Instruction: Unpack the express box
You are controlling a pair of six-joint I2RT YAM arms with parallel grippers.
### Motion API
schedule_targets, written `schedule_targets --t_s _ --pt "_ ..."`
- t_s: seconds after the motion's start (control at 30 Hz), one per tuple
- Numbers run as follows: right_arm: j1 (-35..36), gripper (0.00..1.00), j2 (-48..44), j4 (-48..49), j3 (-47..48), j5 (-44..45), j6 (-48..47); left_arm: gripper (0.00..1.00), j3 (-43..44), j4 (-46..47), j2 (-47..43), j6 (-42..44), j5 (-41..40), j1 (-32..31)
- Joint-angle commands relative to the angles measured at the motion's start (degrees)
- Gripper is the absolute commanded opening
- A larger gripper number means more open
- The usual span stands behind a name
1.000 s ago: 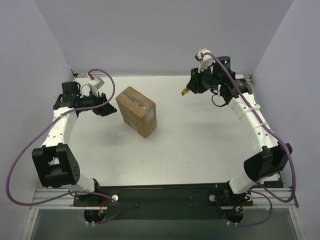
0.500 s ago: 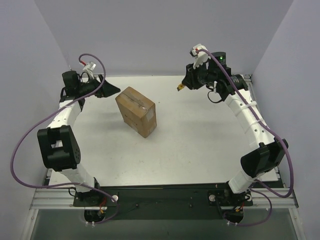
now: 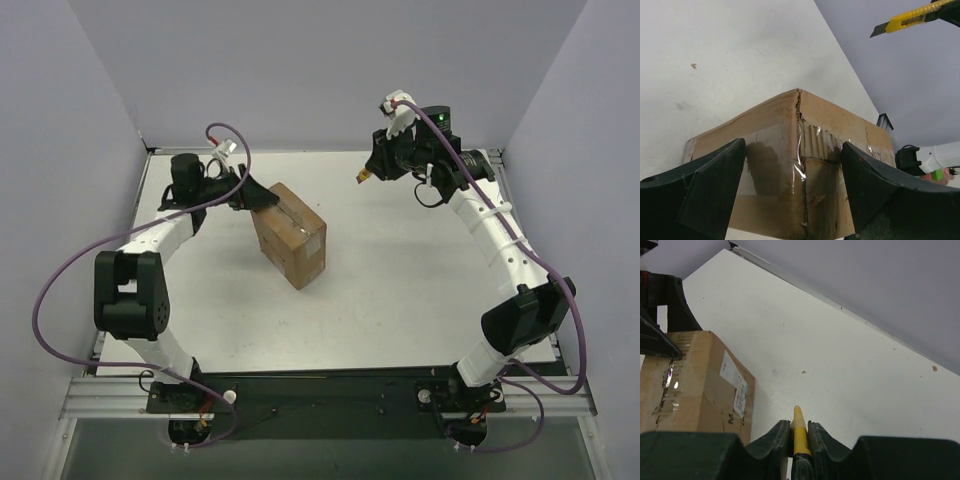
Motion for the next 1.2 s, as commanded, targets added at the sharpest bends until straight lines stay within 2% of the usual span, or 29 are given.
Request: schedule_targets --t_s 0.0,0.1,0.2,0.37,0.43,0.6,0.67,0.7,0.73,0.77,0.8,0.83,0.87,0.9,0.93,1.0,1.03,1.1,1.17 --pt "-0.1 0.0 -1.7 1.8 0.8 1.2 -0.1 0.86 -2.1 6.1 -1.8 -8.0 -2.7 -4.4" --pt "-0.1 0.0 -2.1 1.7 0.6 1.6 -0.1 0.86 -1.8 3.2 -3.2 -5.5 -5.6 -6.5" --pt "0.5 0.0 -2.4 1.8 1.2 2.9 0.3 0.86 -1.1 5.6 -3.5 -8.4 -6.0 -5.4" --pt "4.9 0.0 -3.0 1.7 3.2 14.6 -1.4 0.87 -0.1 7.6 -4.5 -10.2 -1.8 -2.3" --pt "6.3 0.0 -3.0 1.7 3.2 16.1 -0.9 0.87 -0.8 7.7 -4.8 -9.8 -0.9 -0.1" --pt "7.3 0.0 -3.1 1.3 2.0 17.2 0.1 0.87 -4.1 6.1 -7.8 -5.4 1.3 7.3" --pt "7.5 0.0 -3.2 0.9 1.9 18.2 0.3 0.85 -5.5 1.9 -9.0 1.0 2.5 9.4" --pt "7.5 0.0 -3.1 0.9 2.0 18.6 0.3 0.8 -5.3 -2.0 -9.2 4.9 2.3 10.2" --pt "7.4 0.0 -3.1 0.9 2.0 19.2 0.0 0.73 -5.5 -5.8 -9.5 13.1 2.6 11.5" --pt "7.4 0.0 -3.1 0.9 2.1 19.7 -0.2 0.67 -5.9 -13.2 -10.3 17.5 3.6 11.7" --pt "7.3 0.0 -3.0 0.9 2.2 20.6 -0.3 0.57 -6.3 -17.3 -10.9 22.3 4.5 11.7" --pt "7.2 0.0 -2.8 0.9 2.3 21.1 -0.4 0.54 -7.0 -21.1 -11.5 31.5 5.6 11.4" --pt "7.0 0.0 -2.7 0.9 2.4 21.3 -0.4 0.51 -8.9 -25.6 -12.9 35.3 7.2 10.9" --pt "6.9 0.0 -2.4 1.0 2.8 21.4 -0.4 0.44 -9.9 -28.3 -13.4 42.7 8.9 10.3" --pt "6.6 0.0 -2.3 0.9 3.0 21.5 -0.4 0.39 -10.5 -35.7 -13.4 47.7 9.0 8.1" --pt "6.6 0.0 -1.7 1.0 3.9 21.6 -0.4 0.23 -10.2 -44.7 -12.0 58.3 7.7 5.2" --pt "6.7 0.0 -1.5 0.7 4.3 21.5 -0.4 0.08 -10.0 -50.4 -10.4 65.5 7.6 3.0" --pt "6.7 0.0 -0.4 0.4 5.9 22.0 -0.7 0.0 -11.3 -50.7 -9.5 66.9 8.0 0.2" --pt "6.6 0.0 0.1 -0.1 6.9 22.7 -1.1 0.0 -13.6 -44.0 -10.6 63.5 7.4 -1.7"
